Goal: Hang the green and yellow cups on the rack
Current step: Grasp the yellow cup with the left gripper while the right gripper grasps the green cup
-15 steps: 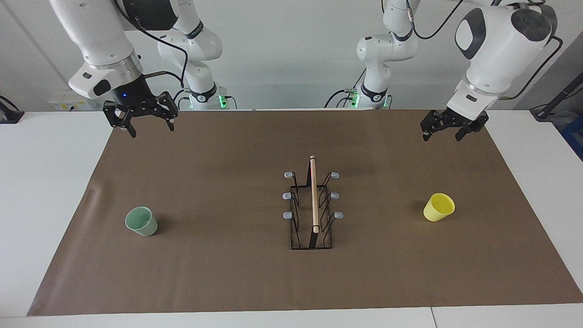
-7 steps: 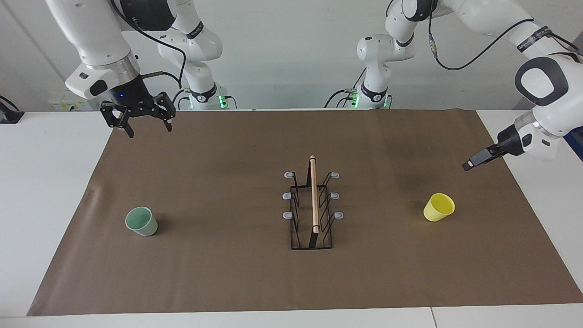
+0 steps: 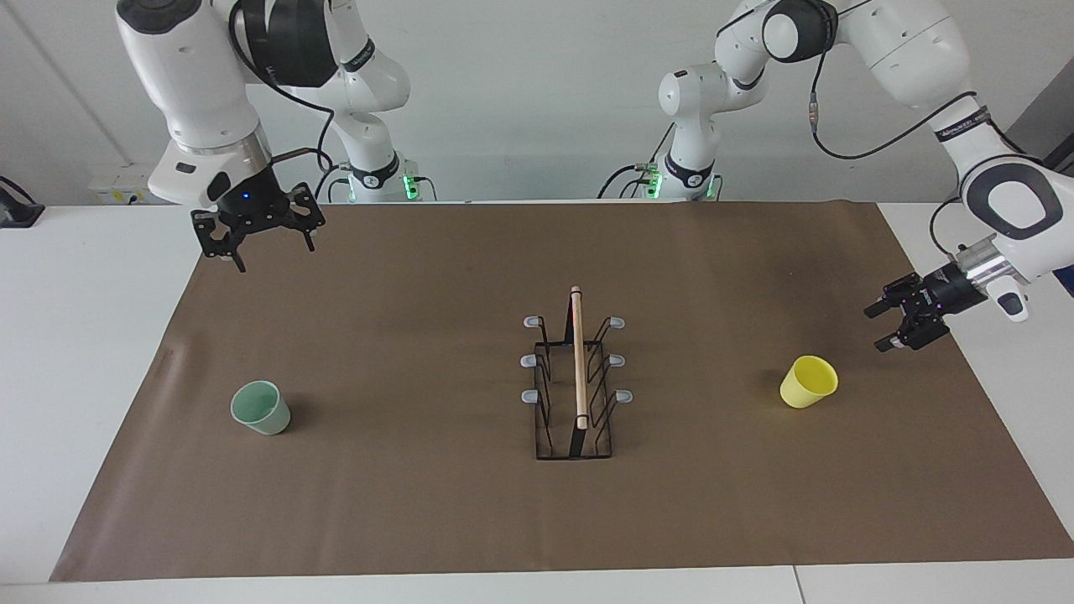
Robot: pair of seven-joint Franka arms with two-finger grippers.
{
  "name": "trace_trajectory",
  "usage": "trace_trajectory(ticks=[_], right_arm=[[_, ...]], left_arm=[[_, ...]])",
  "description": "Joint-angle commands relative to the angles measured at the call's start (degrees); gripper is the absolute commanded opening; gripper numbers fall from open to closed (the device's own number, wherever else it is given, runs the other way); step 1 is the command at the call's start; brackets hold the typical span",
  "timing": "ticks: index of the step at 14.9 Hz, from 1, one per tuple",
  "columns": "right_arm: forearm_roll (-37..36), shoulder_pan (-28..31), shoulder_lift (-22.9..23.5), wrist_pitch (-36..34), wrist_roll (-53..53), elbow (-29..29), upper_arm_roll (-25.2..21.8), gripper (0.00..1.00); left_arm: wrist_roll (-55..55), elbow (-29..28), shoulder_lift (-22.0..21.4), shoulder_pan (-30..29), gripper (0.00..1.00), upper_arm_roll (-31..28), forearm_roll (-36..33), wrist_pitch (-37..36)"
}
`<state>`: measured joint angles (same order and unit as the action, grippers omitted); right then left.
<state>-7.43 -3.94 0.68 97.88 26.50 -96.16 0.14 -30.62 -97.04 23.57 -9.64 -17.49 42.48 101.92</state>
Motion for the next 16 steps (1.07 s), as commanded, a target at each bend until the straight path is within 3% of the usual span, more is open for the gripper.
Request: trace_trajectory(ticks=[1, 4, 8, 10, 14, 16], right_arm=[[-6.7, -1.0, 0.6, 4.8, 9.4, -3.9, 0.2, 1.00], [-16.0, -2.9, 2.6, 12.6, 17.6, -8.2, 0.2, 1.00], [-26.1, -6.9, 8.5, 15.9, 23.3, -8.8, 0.4, 1.00], [-31.6, -8.1, 10.2, 16.6, 23.3, -10.4, 0.4, 1.00], [-44.7, -8.9, 11.5, 24.4, 23.3, -17.5, 0.4, 1.00], [-53.4, -9.6, 13.9, 26.2, 23.4, -19.9, 0.4, 1.00]], left_arm=[[-7.7, -7.9, -1.6, -0.9, 1.00, 1.1, 8.3, 5.5], [-13.4, -13.9, -3.3, -0.6, 1.00, 1.9, 17.1, 10.0], [-17.9, -16.2, -2.4, -3.7, 1.00, 3.9, 25.4, 10.3], [-18.0, -16.1, -0.9, -11.4, 1.00, 12.0, 28.0, 10.1], [-17.5, -16.8, 3.0, -33.9, 1.00, 36.7, 29.3, 15.3], [-16.8, -16.4, 4.9, -36.2, 1.00, 39.6, 29.8, 16.6]])
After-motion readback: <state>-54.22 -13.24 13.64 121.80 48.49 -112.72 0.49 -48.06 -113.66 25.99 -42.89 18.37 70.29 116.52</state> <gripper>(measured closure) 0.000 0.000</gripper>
